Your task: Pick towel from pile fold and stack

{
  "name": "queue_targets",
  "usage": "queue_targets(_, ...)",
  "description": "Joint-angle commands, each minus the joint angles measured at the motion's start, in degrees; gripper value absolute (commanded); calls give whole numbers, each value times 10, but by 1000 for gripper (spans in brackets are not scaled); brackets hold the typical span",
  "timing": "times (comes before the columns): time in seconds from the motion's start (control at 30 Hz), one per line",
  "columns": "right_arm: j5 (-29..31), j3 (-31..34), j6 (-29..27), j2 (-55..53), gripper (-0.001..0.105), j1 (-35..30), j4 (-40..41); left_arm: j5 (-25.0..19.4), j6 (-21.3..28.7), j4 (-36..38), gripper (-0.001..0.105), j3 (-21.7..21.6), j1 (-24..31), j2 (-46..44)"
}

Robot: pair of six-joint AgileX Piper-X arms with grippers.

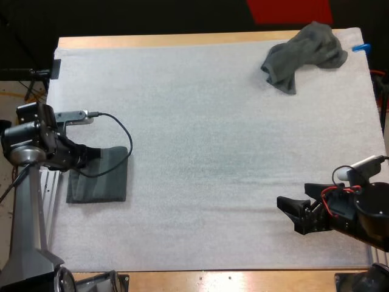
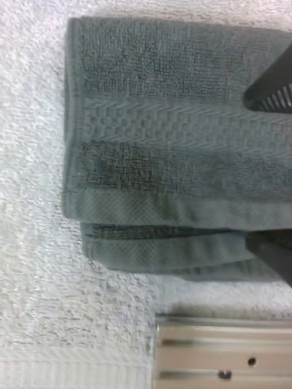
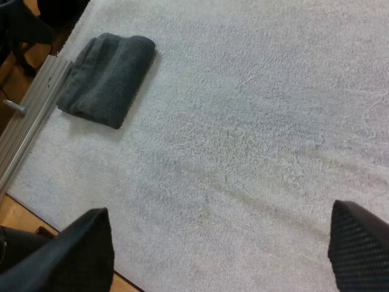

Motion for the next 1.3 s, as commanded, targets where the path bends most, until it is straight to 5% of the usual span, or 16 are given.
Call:
queue_targets(0.0, -5, -1, -5, -3, 71, 1, -4, 7, -1, -1, 41, 15, 1, 1)
queue_targets(0.23, -5, -1, -2, -3, 71, 1, -19, 63, -3, -26, 41, 44, -9, -23)
queue_targets(0.63, 6, -1, 1, 67, 71, -29, -68, 61, -11, -35, 41, -42, -115, -160)
queue_targets(0.97, 5, -25, -107, 122, 71, -225, -67, 14, -11, -19, 41, -45, -171, -256)
queue_targets(1.27, 5, -86, -244, 121, 71, -429, 63, 9, -7, -19, 41, -45, -171, -311)
